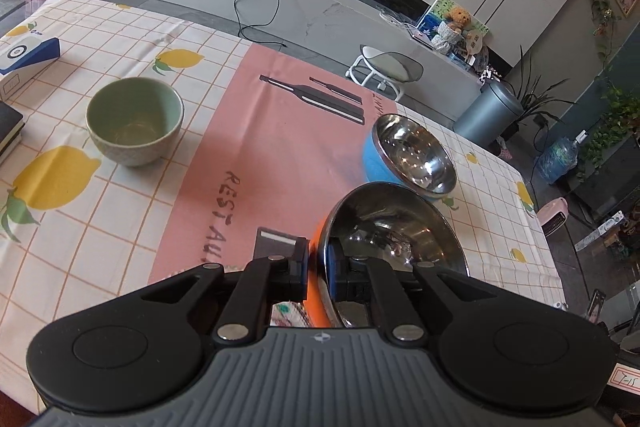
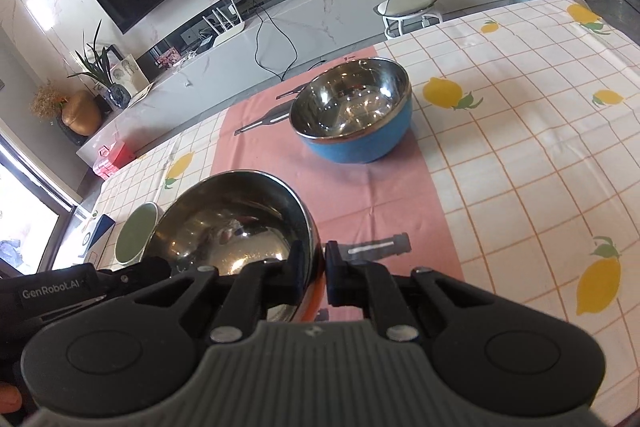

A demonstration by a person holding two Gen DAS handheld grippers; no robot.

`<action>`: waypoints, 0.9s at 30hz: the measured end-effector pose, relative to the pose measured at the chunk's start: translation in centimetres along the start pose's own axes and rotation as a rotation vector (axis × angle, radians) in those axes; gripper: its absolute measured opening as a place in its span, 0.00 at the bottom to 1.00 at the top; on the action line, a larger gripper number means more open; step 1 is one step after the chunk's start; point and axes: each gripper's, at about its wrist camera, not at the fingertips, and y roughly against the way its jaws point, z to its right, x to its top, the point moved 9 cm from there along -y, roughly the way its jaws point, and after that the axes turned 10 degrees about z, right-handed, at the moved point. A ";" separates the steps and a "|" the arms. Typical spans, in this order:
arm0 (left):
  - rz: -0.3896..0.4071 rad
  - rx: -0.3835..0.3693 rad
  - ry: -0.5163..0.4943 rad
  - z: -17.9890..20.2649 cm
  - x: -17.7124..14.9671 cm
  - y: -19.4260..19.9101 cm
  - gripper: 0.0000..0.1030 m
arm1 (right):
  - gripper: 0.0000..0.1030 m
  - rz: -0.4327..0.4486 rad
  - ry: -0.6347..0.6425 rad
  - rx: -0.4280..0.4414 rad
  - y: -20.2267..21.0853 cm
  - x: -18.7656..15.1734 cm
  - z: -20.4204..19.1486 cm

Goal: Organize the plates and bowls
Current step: 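Carry the orange steel bowl with both tools and lower it onto the table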

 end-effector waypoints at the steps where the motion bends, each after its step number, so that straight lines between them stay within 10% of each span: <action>1: -0.003 -0.005 -0.002 0.2 -0.5 0.3 0.10 | 0.08 -0.001 -0.003 -0.001 0.5 -0.3 0.3; 27: -0.180 -0.072 0.000 2.2 -9.0 -0.2 0.11 | 0.07 -0.048 -0.093 -0.103 4.8 -4.8 7.6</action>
